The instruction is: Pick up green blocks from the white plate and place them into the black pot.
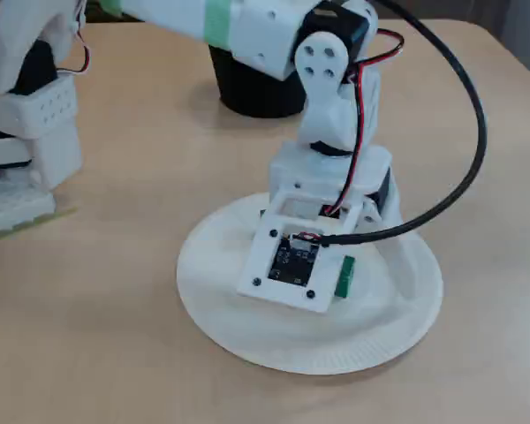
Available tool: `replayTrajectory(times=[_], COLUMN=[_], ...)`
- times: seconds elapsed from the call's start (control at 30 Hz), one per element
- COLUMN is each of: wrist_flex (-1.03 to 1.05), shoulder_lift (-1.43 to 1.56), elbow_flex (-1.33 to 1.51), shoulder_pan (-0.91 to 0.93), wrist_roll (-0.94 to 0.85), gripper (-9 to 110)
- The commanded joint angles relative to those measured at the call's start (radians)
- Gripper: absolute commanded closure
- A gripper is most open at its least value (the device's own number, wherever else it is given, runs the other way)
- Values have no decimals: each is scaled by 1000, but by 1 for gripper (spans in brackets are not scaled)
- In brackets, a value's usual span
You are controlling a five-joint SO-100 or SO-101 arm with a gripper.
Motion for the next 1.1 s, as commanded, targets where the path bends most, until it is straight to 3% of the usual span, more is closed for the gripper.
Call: replayTrajectory(times=[0.0,0.3,0.67,1.07], wrist_flex=[29,91,135,-204], shoulder_lift=[-34,-87,-29,417], elbow_flex=[-94,-178,-328,-287], shoulder_pan=[-18,-21,-49,-284], wrist_roll=[-2,60,6,-72], gripper=[69,103,104,104])
